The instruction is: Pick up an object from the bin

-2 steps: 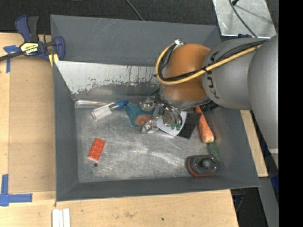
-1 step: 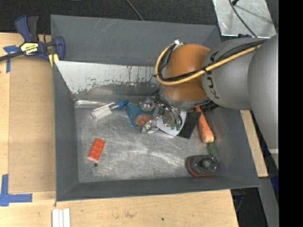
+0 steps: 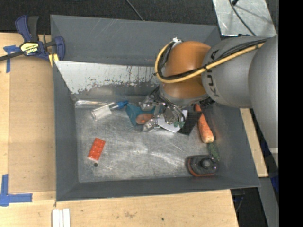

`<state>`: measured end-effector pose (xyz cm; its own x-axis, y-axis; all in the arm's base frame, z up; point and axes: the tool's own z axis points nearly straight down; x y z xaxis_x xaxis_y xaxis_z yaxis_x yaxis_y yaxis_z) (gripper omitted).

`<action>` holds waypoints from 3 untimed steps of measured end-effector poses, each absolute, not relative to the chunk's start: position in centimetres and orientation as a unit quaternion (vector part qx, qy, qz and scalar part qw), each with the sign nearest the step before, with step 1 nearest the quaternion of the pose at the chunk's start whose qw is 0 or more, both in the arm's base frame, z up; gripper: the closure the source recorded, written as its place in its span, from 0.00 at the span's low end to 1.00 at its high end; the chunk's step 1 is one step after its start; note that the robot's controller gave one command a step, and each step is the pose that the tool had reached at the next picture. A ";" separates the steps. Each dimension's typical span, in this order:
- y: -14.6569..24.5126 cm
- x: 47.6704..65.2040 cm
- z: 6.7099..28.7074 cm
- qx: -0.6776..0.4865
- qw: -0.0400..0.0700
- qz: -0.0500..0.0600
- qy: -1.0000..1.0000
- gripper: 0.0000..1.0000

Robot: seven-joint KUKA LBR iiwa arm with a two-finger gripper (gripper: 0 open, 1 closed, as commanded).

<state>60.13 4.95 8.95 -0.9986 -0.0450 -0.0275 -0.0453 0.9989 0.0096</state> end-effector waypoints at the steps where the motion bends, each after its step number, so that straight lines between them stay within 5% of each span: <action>1: 4.2 59.5 9.3 -0.034 0.010 0.003 0.999 1.00; 3: 4.2 59.5 9.3 -0.034 0.010 0.003 0.999 1.00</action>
Offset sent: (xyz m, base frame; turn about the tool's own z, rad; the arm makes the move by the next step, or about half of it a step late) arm 0.0000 0.0000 0.0000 0.0000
